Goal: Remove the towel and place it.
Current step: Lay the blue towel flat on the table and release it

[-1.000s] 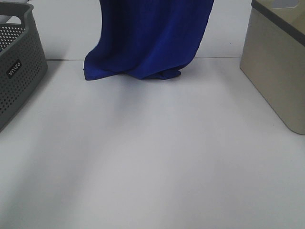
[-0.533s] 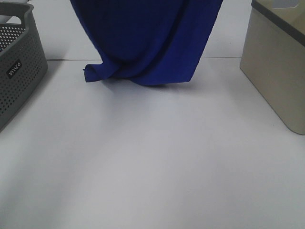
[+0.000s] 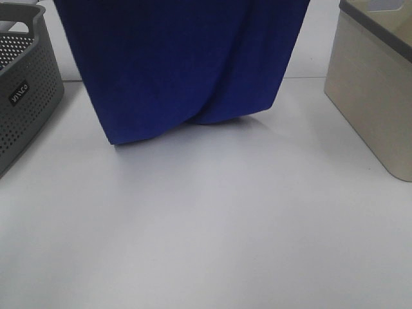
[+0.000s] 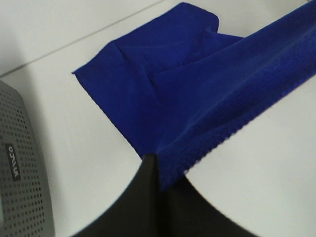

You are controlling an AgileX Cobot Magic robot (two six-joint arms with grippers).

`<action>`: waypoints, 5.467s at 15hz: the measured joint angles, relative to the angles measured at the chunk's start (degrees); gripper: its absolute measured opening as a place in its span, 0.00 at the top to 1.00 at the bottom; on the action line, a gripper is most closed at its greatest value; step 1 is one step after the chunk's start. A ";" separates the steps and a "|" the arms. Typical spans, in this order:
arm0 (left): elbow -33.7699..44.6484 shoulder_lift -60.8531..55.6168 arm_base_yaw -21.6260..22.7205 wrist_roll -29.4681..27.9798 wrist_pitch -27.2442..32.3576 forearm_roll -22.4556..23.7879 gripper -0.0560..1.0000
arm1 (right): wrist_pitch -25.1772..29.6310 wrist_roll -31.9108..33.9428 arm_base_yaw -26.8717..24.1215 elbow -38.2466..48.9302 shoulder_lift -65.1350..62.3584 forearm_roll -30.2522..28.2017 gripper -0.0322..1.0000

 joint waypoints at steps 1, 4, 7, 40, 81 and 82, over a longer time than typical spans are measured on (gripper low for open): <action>3.72 -3.09 0.00 0.29 0.00 -0.97 0.95 | 0.00 0.00 0.23 3.32 -2.23 0.46 0.95; 11.69 -12.43 0.00 2.41 -0.34 -6.53 0.95 | -0.06 0.00 0.34 12.20 -8.31 1.49 0.95; 22.06 -19.88 -0.06 2.86 -1.49 -9.11 0.95 | -0.11 0.11 0.46 22.63 -14.50 3.27 0.95; 71.51 -12.49 -0.52 13.06 -3.55 -31.68 0.95 | -2.41 5.39 0.74 85.26 -21.08 19.31 0.95; 12.38 24.75 12.61 6.65 -6.70 -11.06 0.34 | -1.32 -3.27 -12.95 19.02 16.33 9.22 0.28; 9.63 27.22 12.66 5.61 -6.76 -10.14 0.34 | -1.32 -3.09 -12.95 15.30 19.42 8.65 0.27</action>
